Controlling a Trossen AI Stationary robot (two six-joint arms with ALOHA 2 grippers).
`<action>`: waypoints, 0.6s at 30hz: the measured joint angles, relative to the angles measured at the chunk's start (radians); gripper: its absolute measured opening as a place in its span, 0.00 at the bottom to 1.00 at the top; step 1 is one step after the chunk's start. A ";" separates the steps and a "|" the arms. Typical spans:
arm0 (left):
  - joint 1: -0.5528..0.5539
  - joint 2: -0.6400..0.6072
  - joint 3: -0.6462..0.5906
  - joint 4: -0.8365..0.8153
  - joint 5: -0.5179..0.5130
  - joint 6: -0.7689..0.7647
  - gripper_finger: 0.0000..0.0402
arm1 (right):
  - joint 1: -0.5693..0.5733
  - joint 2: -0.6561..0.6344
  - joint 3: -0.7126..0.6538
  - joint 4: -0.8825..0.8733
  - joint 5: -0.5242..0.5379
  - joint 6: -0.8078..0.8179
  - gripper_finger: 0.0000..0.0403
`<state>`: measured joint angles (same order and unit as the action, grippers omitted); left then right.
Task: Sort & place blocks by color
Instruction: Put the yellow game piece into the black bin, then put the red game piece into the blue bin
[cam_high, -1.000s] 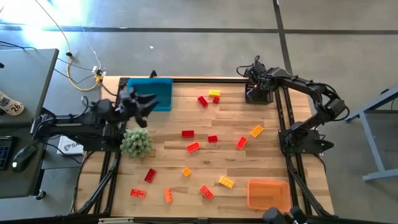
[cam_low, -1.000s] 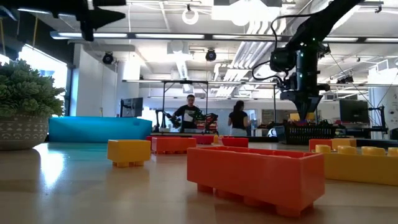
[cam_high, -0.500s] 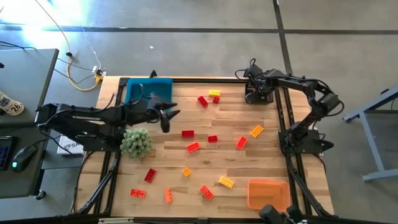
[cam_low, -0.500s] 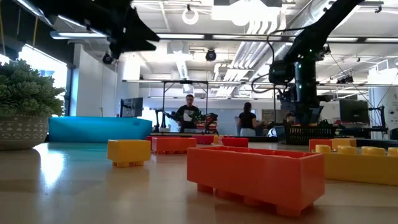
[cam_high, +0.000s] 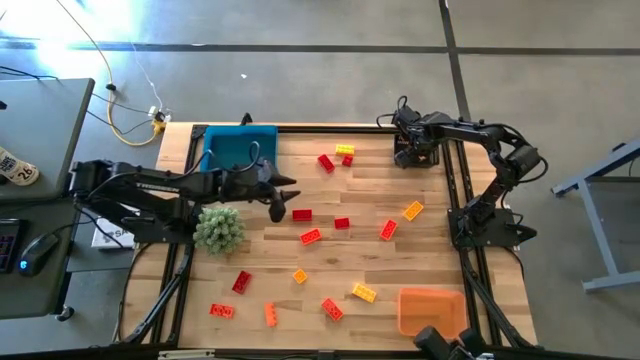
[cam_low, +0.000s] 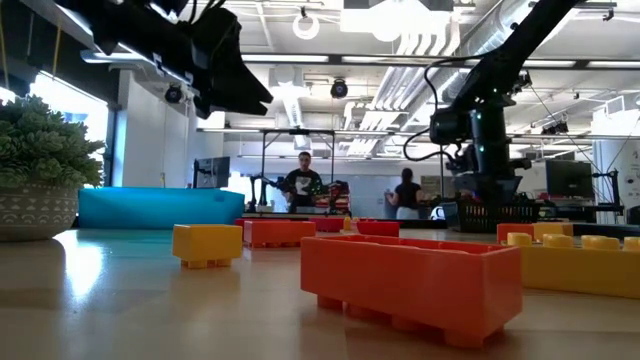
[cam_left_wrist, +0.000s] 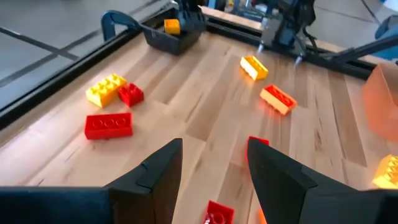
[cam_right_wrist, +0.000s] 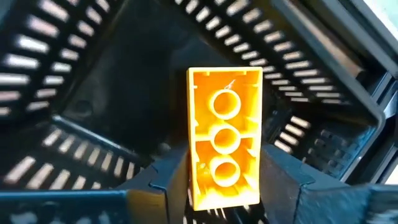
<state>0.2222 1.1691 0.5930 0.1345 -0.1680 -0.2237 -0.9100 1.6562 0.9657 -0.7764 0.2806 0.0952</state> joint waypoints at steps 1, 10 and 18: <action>0.000 0.004 0.000 -0.001 0.000 0.000 0.42 | 0.000 0.000 0.000 0.002 0.000 0.001 0.39; 0.000 0.014 0.000 -0.004 0.039 0.044 0.45 | 0.001 0.000 0.002 -0.016 -0.001 0.001 0.56; 0.000 0.013 0.000 -0.012 0.041 0.045 0.56 | 0.001 -0.017 0.002 -0.011 -0.005 0.023 0.57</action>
<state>0.2222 1.1825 0.5934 0.1226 -0.1270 -0.1792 -0.9092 1.6394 0.9673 -0.7875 0.2760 0.1184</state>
